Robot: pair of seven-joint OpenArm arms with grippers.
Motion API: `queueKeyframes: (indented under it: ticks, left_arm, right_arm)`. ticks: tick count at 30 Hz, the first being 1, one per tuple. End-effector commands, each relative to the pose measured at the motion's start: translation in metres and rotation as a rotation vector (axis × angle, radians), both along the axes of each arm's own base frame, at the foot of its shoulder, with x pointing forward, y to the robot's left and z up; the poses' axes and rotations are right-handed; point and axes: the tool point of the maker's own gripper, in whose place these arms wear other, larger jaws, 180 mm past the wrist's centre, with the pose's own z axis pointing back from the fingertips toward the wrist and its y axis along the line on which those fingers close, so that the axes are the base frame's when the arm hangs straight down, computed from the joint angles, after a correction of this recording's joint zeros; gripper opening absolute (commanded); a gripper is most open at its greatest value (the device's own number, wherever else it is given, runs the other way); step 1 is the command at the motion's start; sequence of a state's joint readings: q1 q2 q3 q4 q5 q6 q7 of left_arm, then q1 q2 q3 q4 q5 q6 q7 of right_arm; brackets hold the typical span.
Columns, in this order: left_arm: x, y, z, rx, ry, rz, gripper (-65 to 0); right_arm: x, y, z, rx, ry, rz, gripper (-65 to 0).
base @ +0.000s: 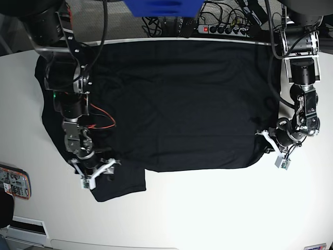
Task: Fold the T-shirt properly
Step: 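Grasp the hem corner with the right gripper, then lift the hem with both grippers and fold it toward the collar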
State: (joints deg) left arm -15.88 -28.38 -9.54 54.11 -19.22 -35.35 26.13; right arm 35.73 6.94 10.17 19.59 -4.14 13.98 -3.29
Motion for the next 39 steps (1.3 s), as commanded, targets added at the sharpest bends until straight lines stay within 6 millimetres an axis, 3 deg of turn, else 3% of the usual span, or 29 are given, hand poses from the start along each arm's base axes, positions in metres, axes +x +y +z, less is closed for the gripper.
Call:
queueKeyframes:
  ticks: [1, 10, 12, 15, 26, 31, 35, 39]
  left_arm:
    - [0.015, 0.008, 0.022, 0.002, -0.067, 0.010, -65.0]
    - [0.015, 0.008, 0.022, 0.003, -0.066, 0.009, -65.0]
    - [0.016, 0.007, 0.023, 0.003, -0.069, 0.007, -65.0]
    - [0.016, 0.007, 0.022, 0.003, -0.068, 0.006, -65.0]
    - [0.017, 0.010, 0.024, 0.007, -0.071, 0.010, -65.0]
    - [0.013, 0.024, 0.022, 0.090, -0.048, -0.005, -65.0]
    - [0.015, 0.036, 0.019, 0.214, -0.021, -0.038, -65.0]
    - [0.019, 0.028, 0.024, 0.231, -0.040, -0.054, -65.0]
  right_arm:
    - [0.008, 0.005, 0.009, 0.007, -0.005, 0.017, -25.0]
    - [0.008, 0.006, 0.009, 0.008, -0.004, 0.019, -26.5]
    - [0.008, 0.006, 0.008, 0.007, -0.002, 0.019, -35.4]
    - [0.007, 0.006, 0.007, 0.004, 0.007, 0.022, -65.0]
    - [0.003, 0.006, 0.002, -0.003, 0.049, 0.029, -65.0]
    - [0.025, 0.005, 0.039, -0.023, -0.064, 0.037, -65.0]
    - [0.015, 0.005, 0.037, -0.046, -0.056, 0.049, -65.0]
    - [0.010, 0.005, 0.045, -0.067, -0.087, 0.059, -65.0]
